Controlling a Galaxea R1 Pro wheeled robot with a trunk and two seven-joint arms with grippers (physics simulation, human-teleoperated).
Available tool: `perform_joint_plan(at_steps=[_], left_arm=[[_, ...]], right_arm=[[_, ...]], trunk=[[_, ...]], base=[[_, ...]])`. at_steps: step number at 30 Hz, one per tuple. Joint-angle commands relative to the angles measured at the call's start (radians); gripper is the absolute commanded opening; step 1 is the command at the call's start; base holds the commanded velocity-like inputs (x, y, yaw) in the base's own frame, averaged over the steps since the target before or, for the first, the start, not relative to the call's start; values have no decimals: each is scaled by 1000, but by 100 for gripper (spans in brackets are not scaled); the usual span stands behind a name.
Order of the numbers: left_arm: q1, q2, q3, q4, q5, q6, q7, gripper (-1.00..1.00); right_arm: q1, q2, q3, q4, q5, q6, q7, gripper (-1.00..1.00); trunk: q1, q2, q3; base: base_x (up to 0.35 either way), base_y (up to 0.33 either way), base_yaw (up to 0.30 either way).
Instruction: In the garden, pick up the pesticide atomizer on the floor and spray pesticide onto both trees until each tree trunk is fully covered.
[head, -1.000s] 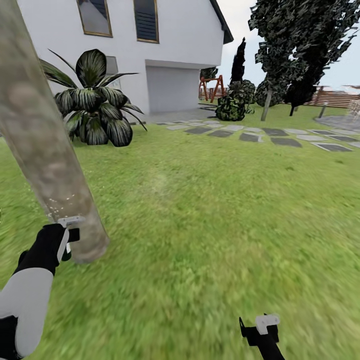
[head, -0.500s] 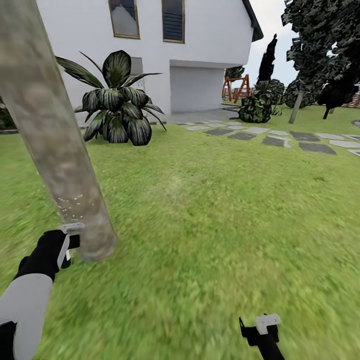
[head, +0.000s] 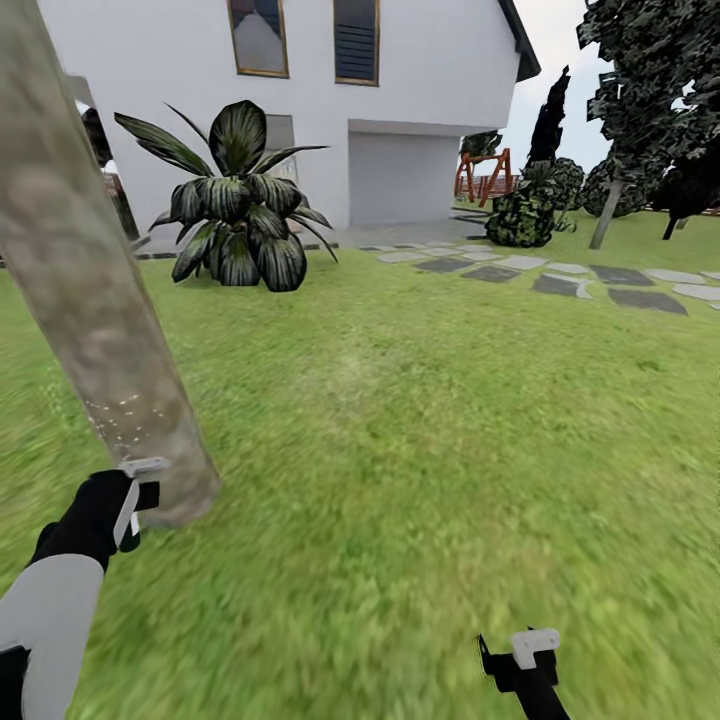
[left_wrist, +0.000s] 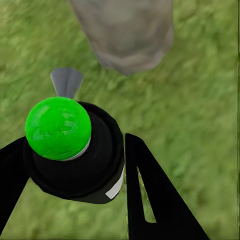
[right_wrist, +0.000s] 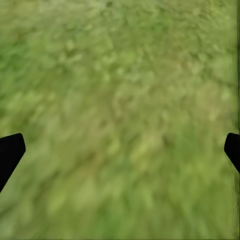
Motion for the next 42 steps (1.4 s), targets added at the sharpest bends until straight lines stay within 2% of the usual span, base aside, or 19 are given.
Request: perform_joint_plan(at_steps=[1, 5, 10, 19, 28, 31, 42], left_arm=[[0, 0, 1, -1, -6, 5, -3, -100], [1, -7, 3, 0, -2, 4, -3, -100], [1, -11, 3, 0, 1, -27, -2, -100], [1, -27, -5, 1, -7, -35, -2, -100], [4, -30, -7, 23, -12, -35, -3, -100], [25, -30, -8, 21, -13, -35, -2, -100], [34, -29, -8, 22, -14, -38, -1, -100]], right_arm=[[-1, 0, 7, 0, 9, 0, -10, 100], [-1, 0, 7, 0, 9, 0, -10, 100], [-1, 0, 7, 0, 9, 0, -10, 100], [-1, 0, 7, 0, 9, 0, -10, 100], [-1, 0, 7, 0, 9, 0, -10, 100], [-1, 0, 7, 1, 9, 0, -10, 100], [-1, 0, 8, 2, 9, 0, -10, 100]], trunk=[[0, 0, -1], [0, 0, -1], [0, 0, -1], [0, 0, -1], [0, 0, -1], [0, 0, -1], [0, 0, -1]], base=[[134, -263, 0], [178, -242, 68], [207, -225, 259], [194, -226, 277], [159, -236, 277], [141, -248, 268], [156, -245, 23]])
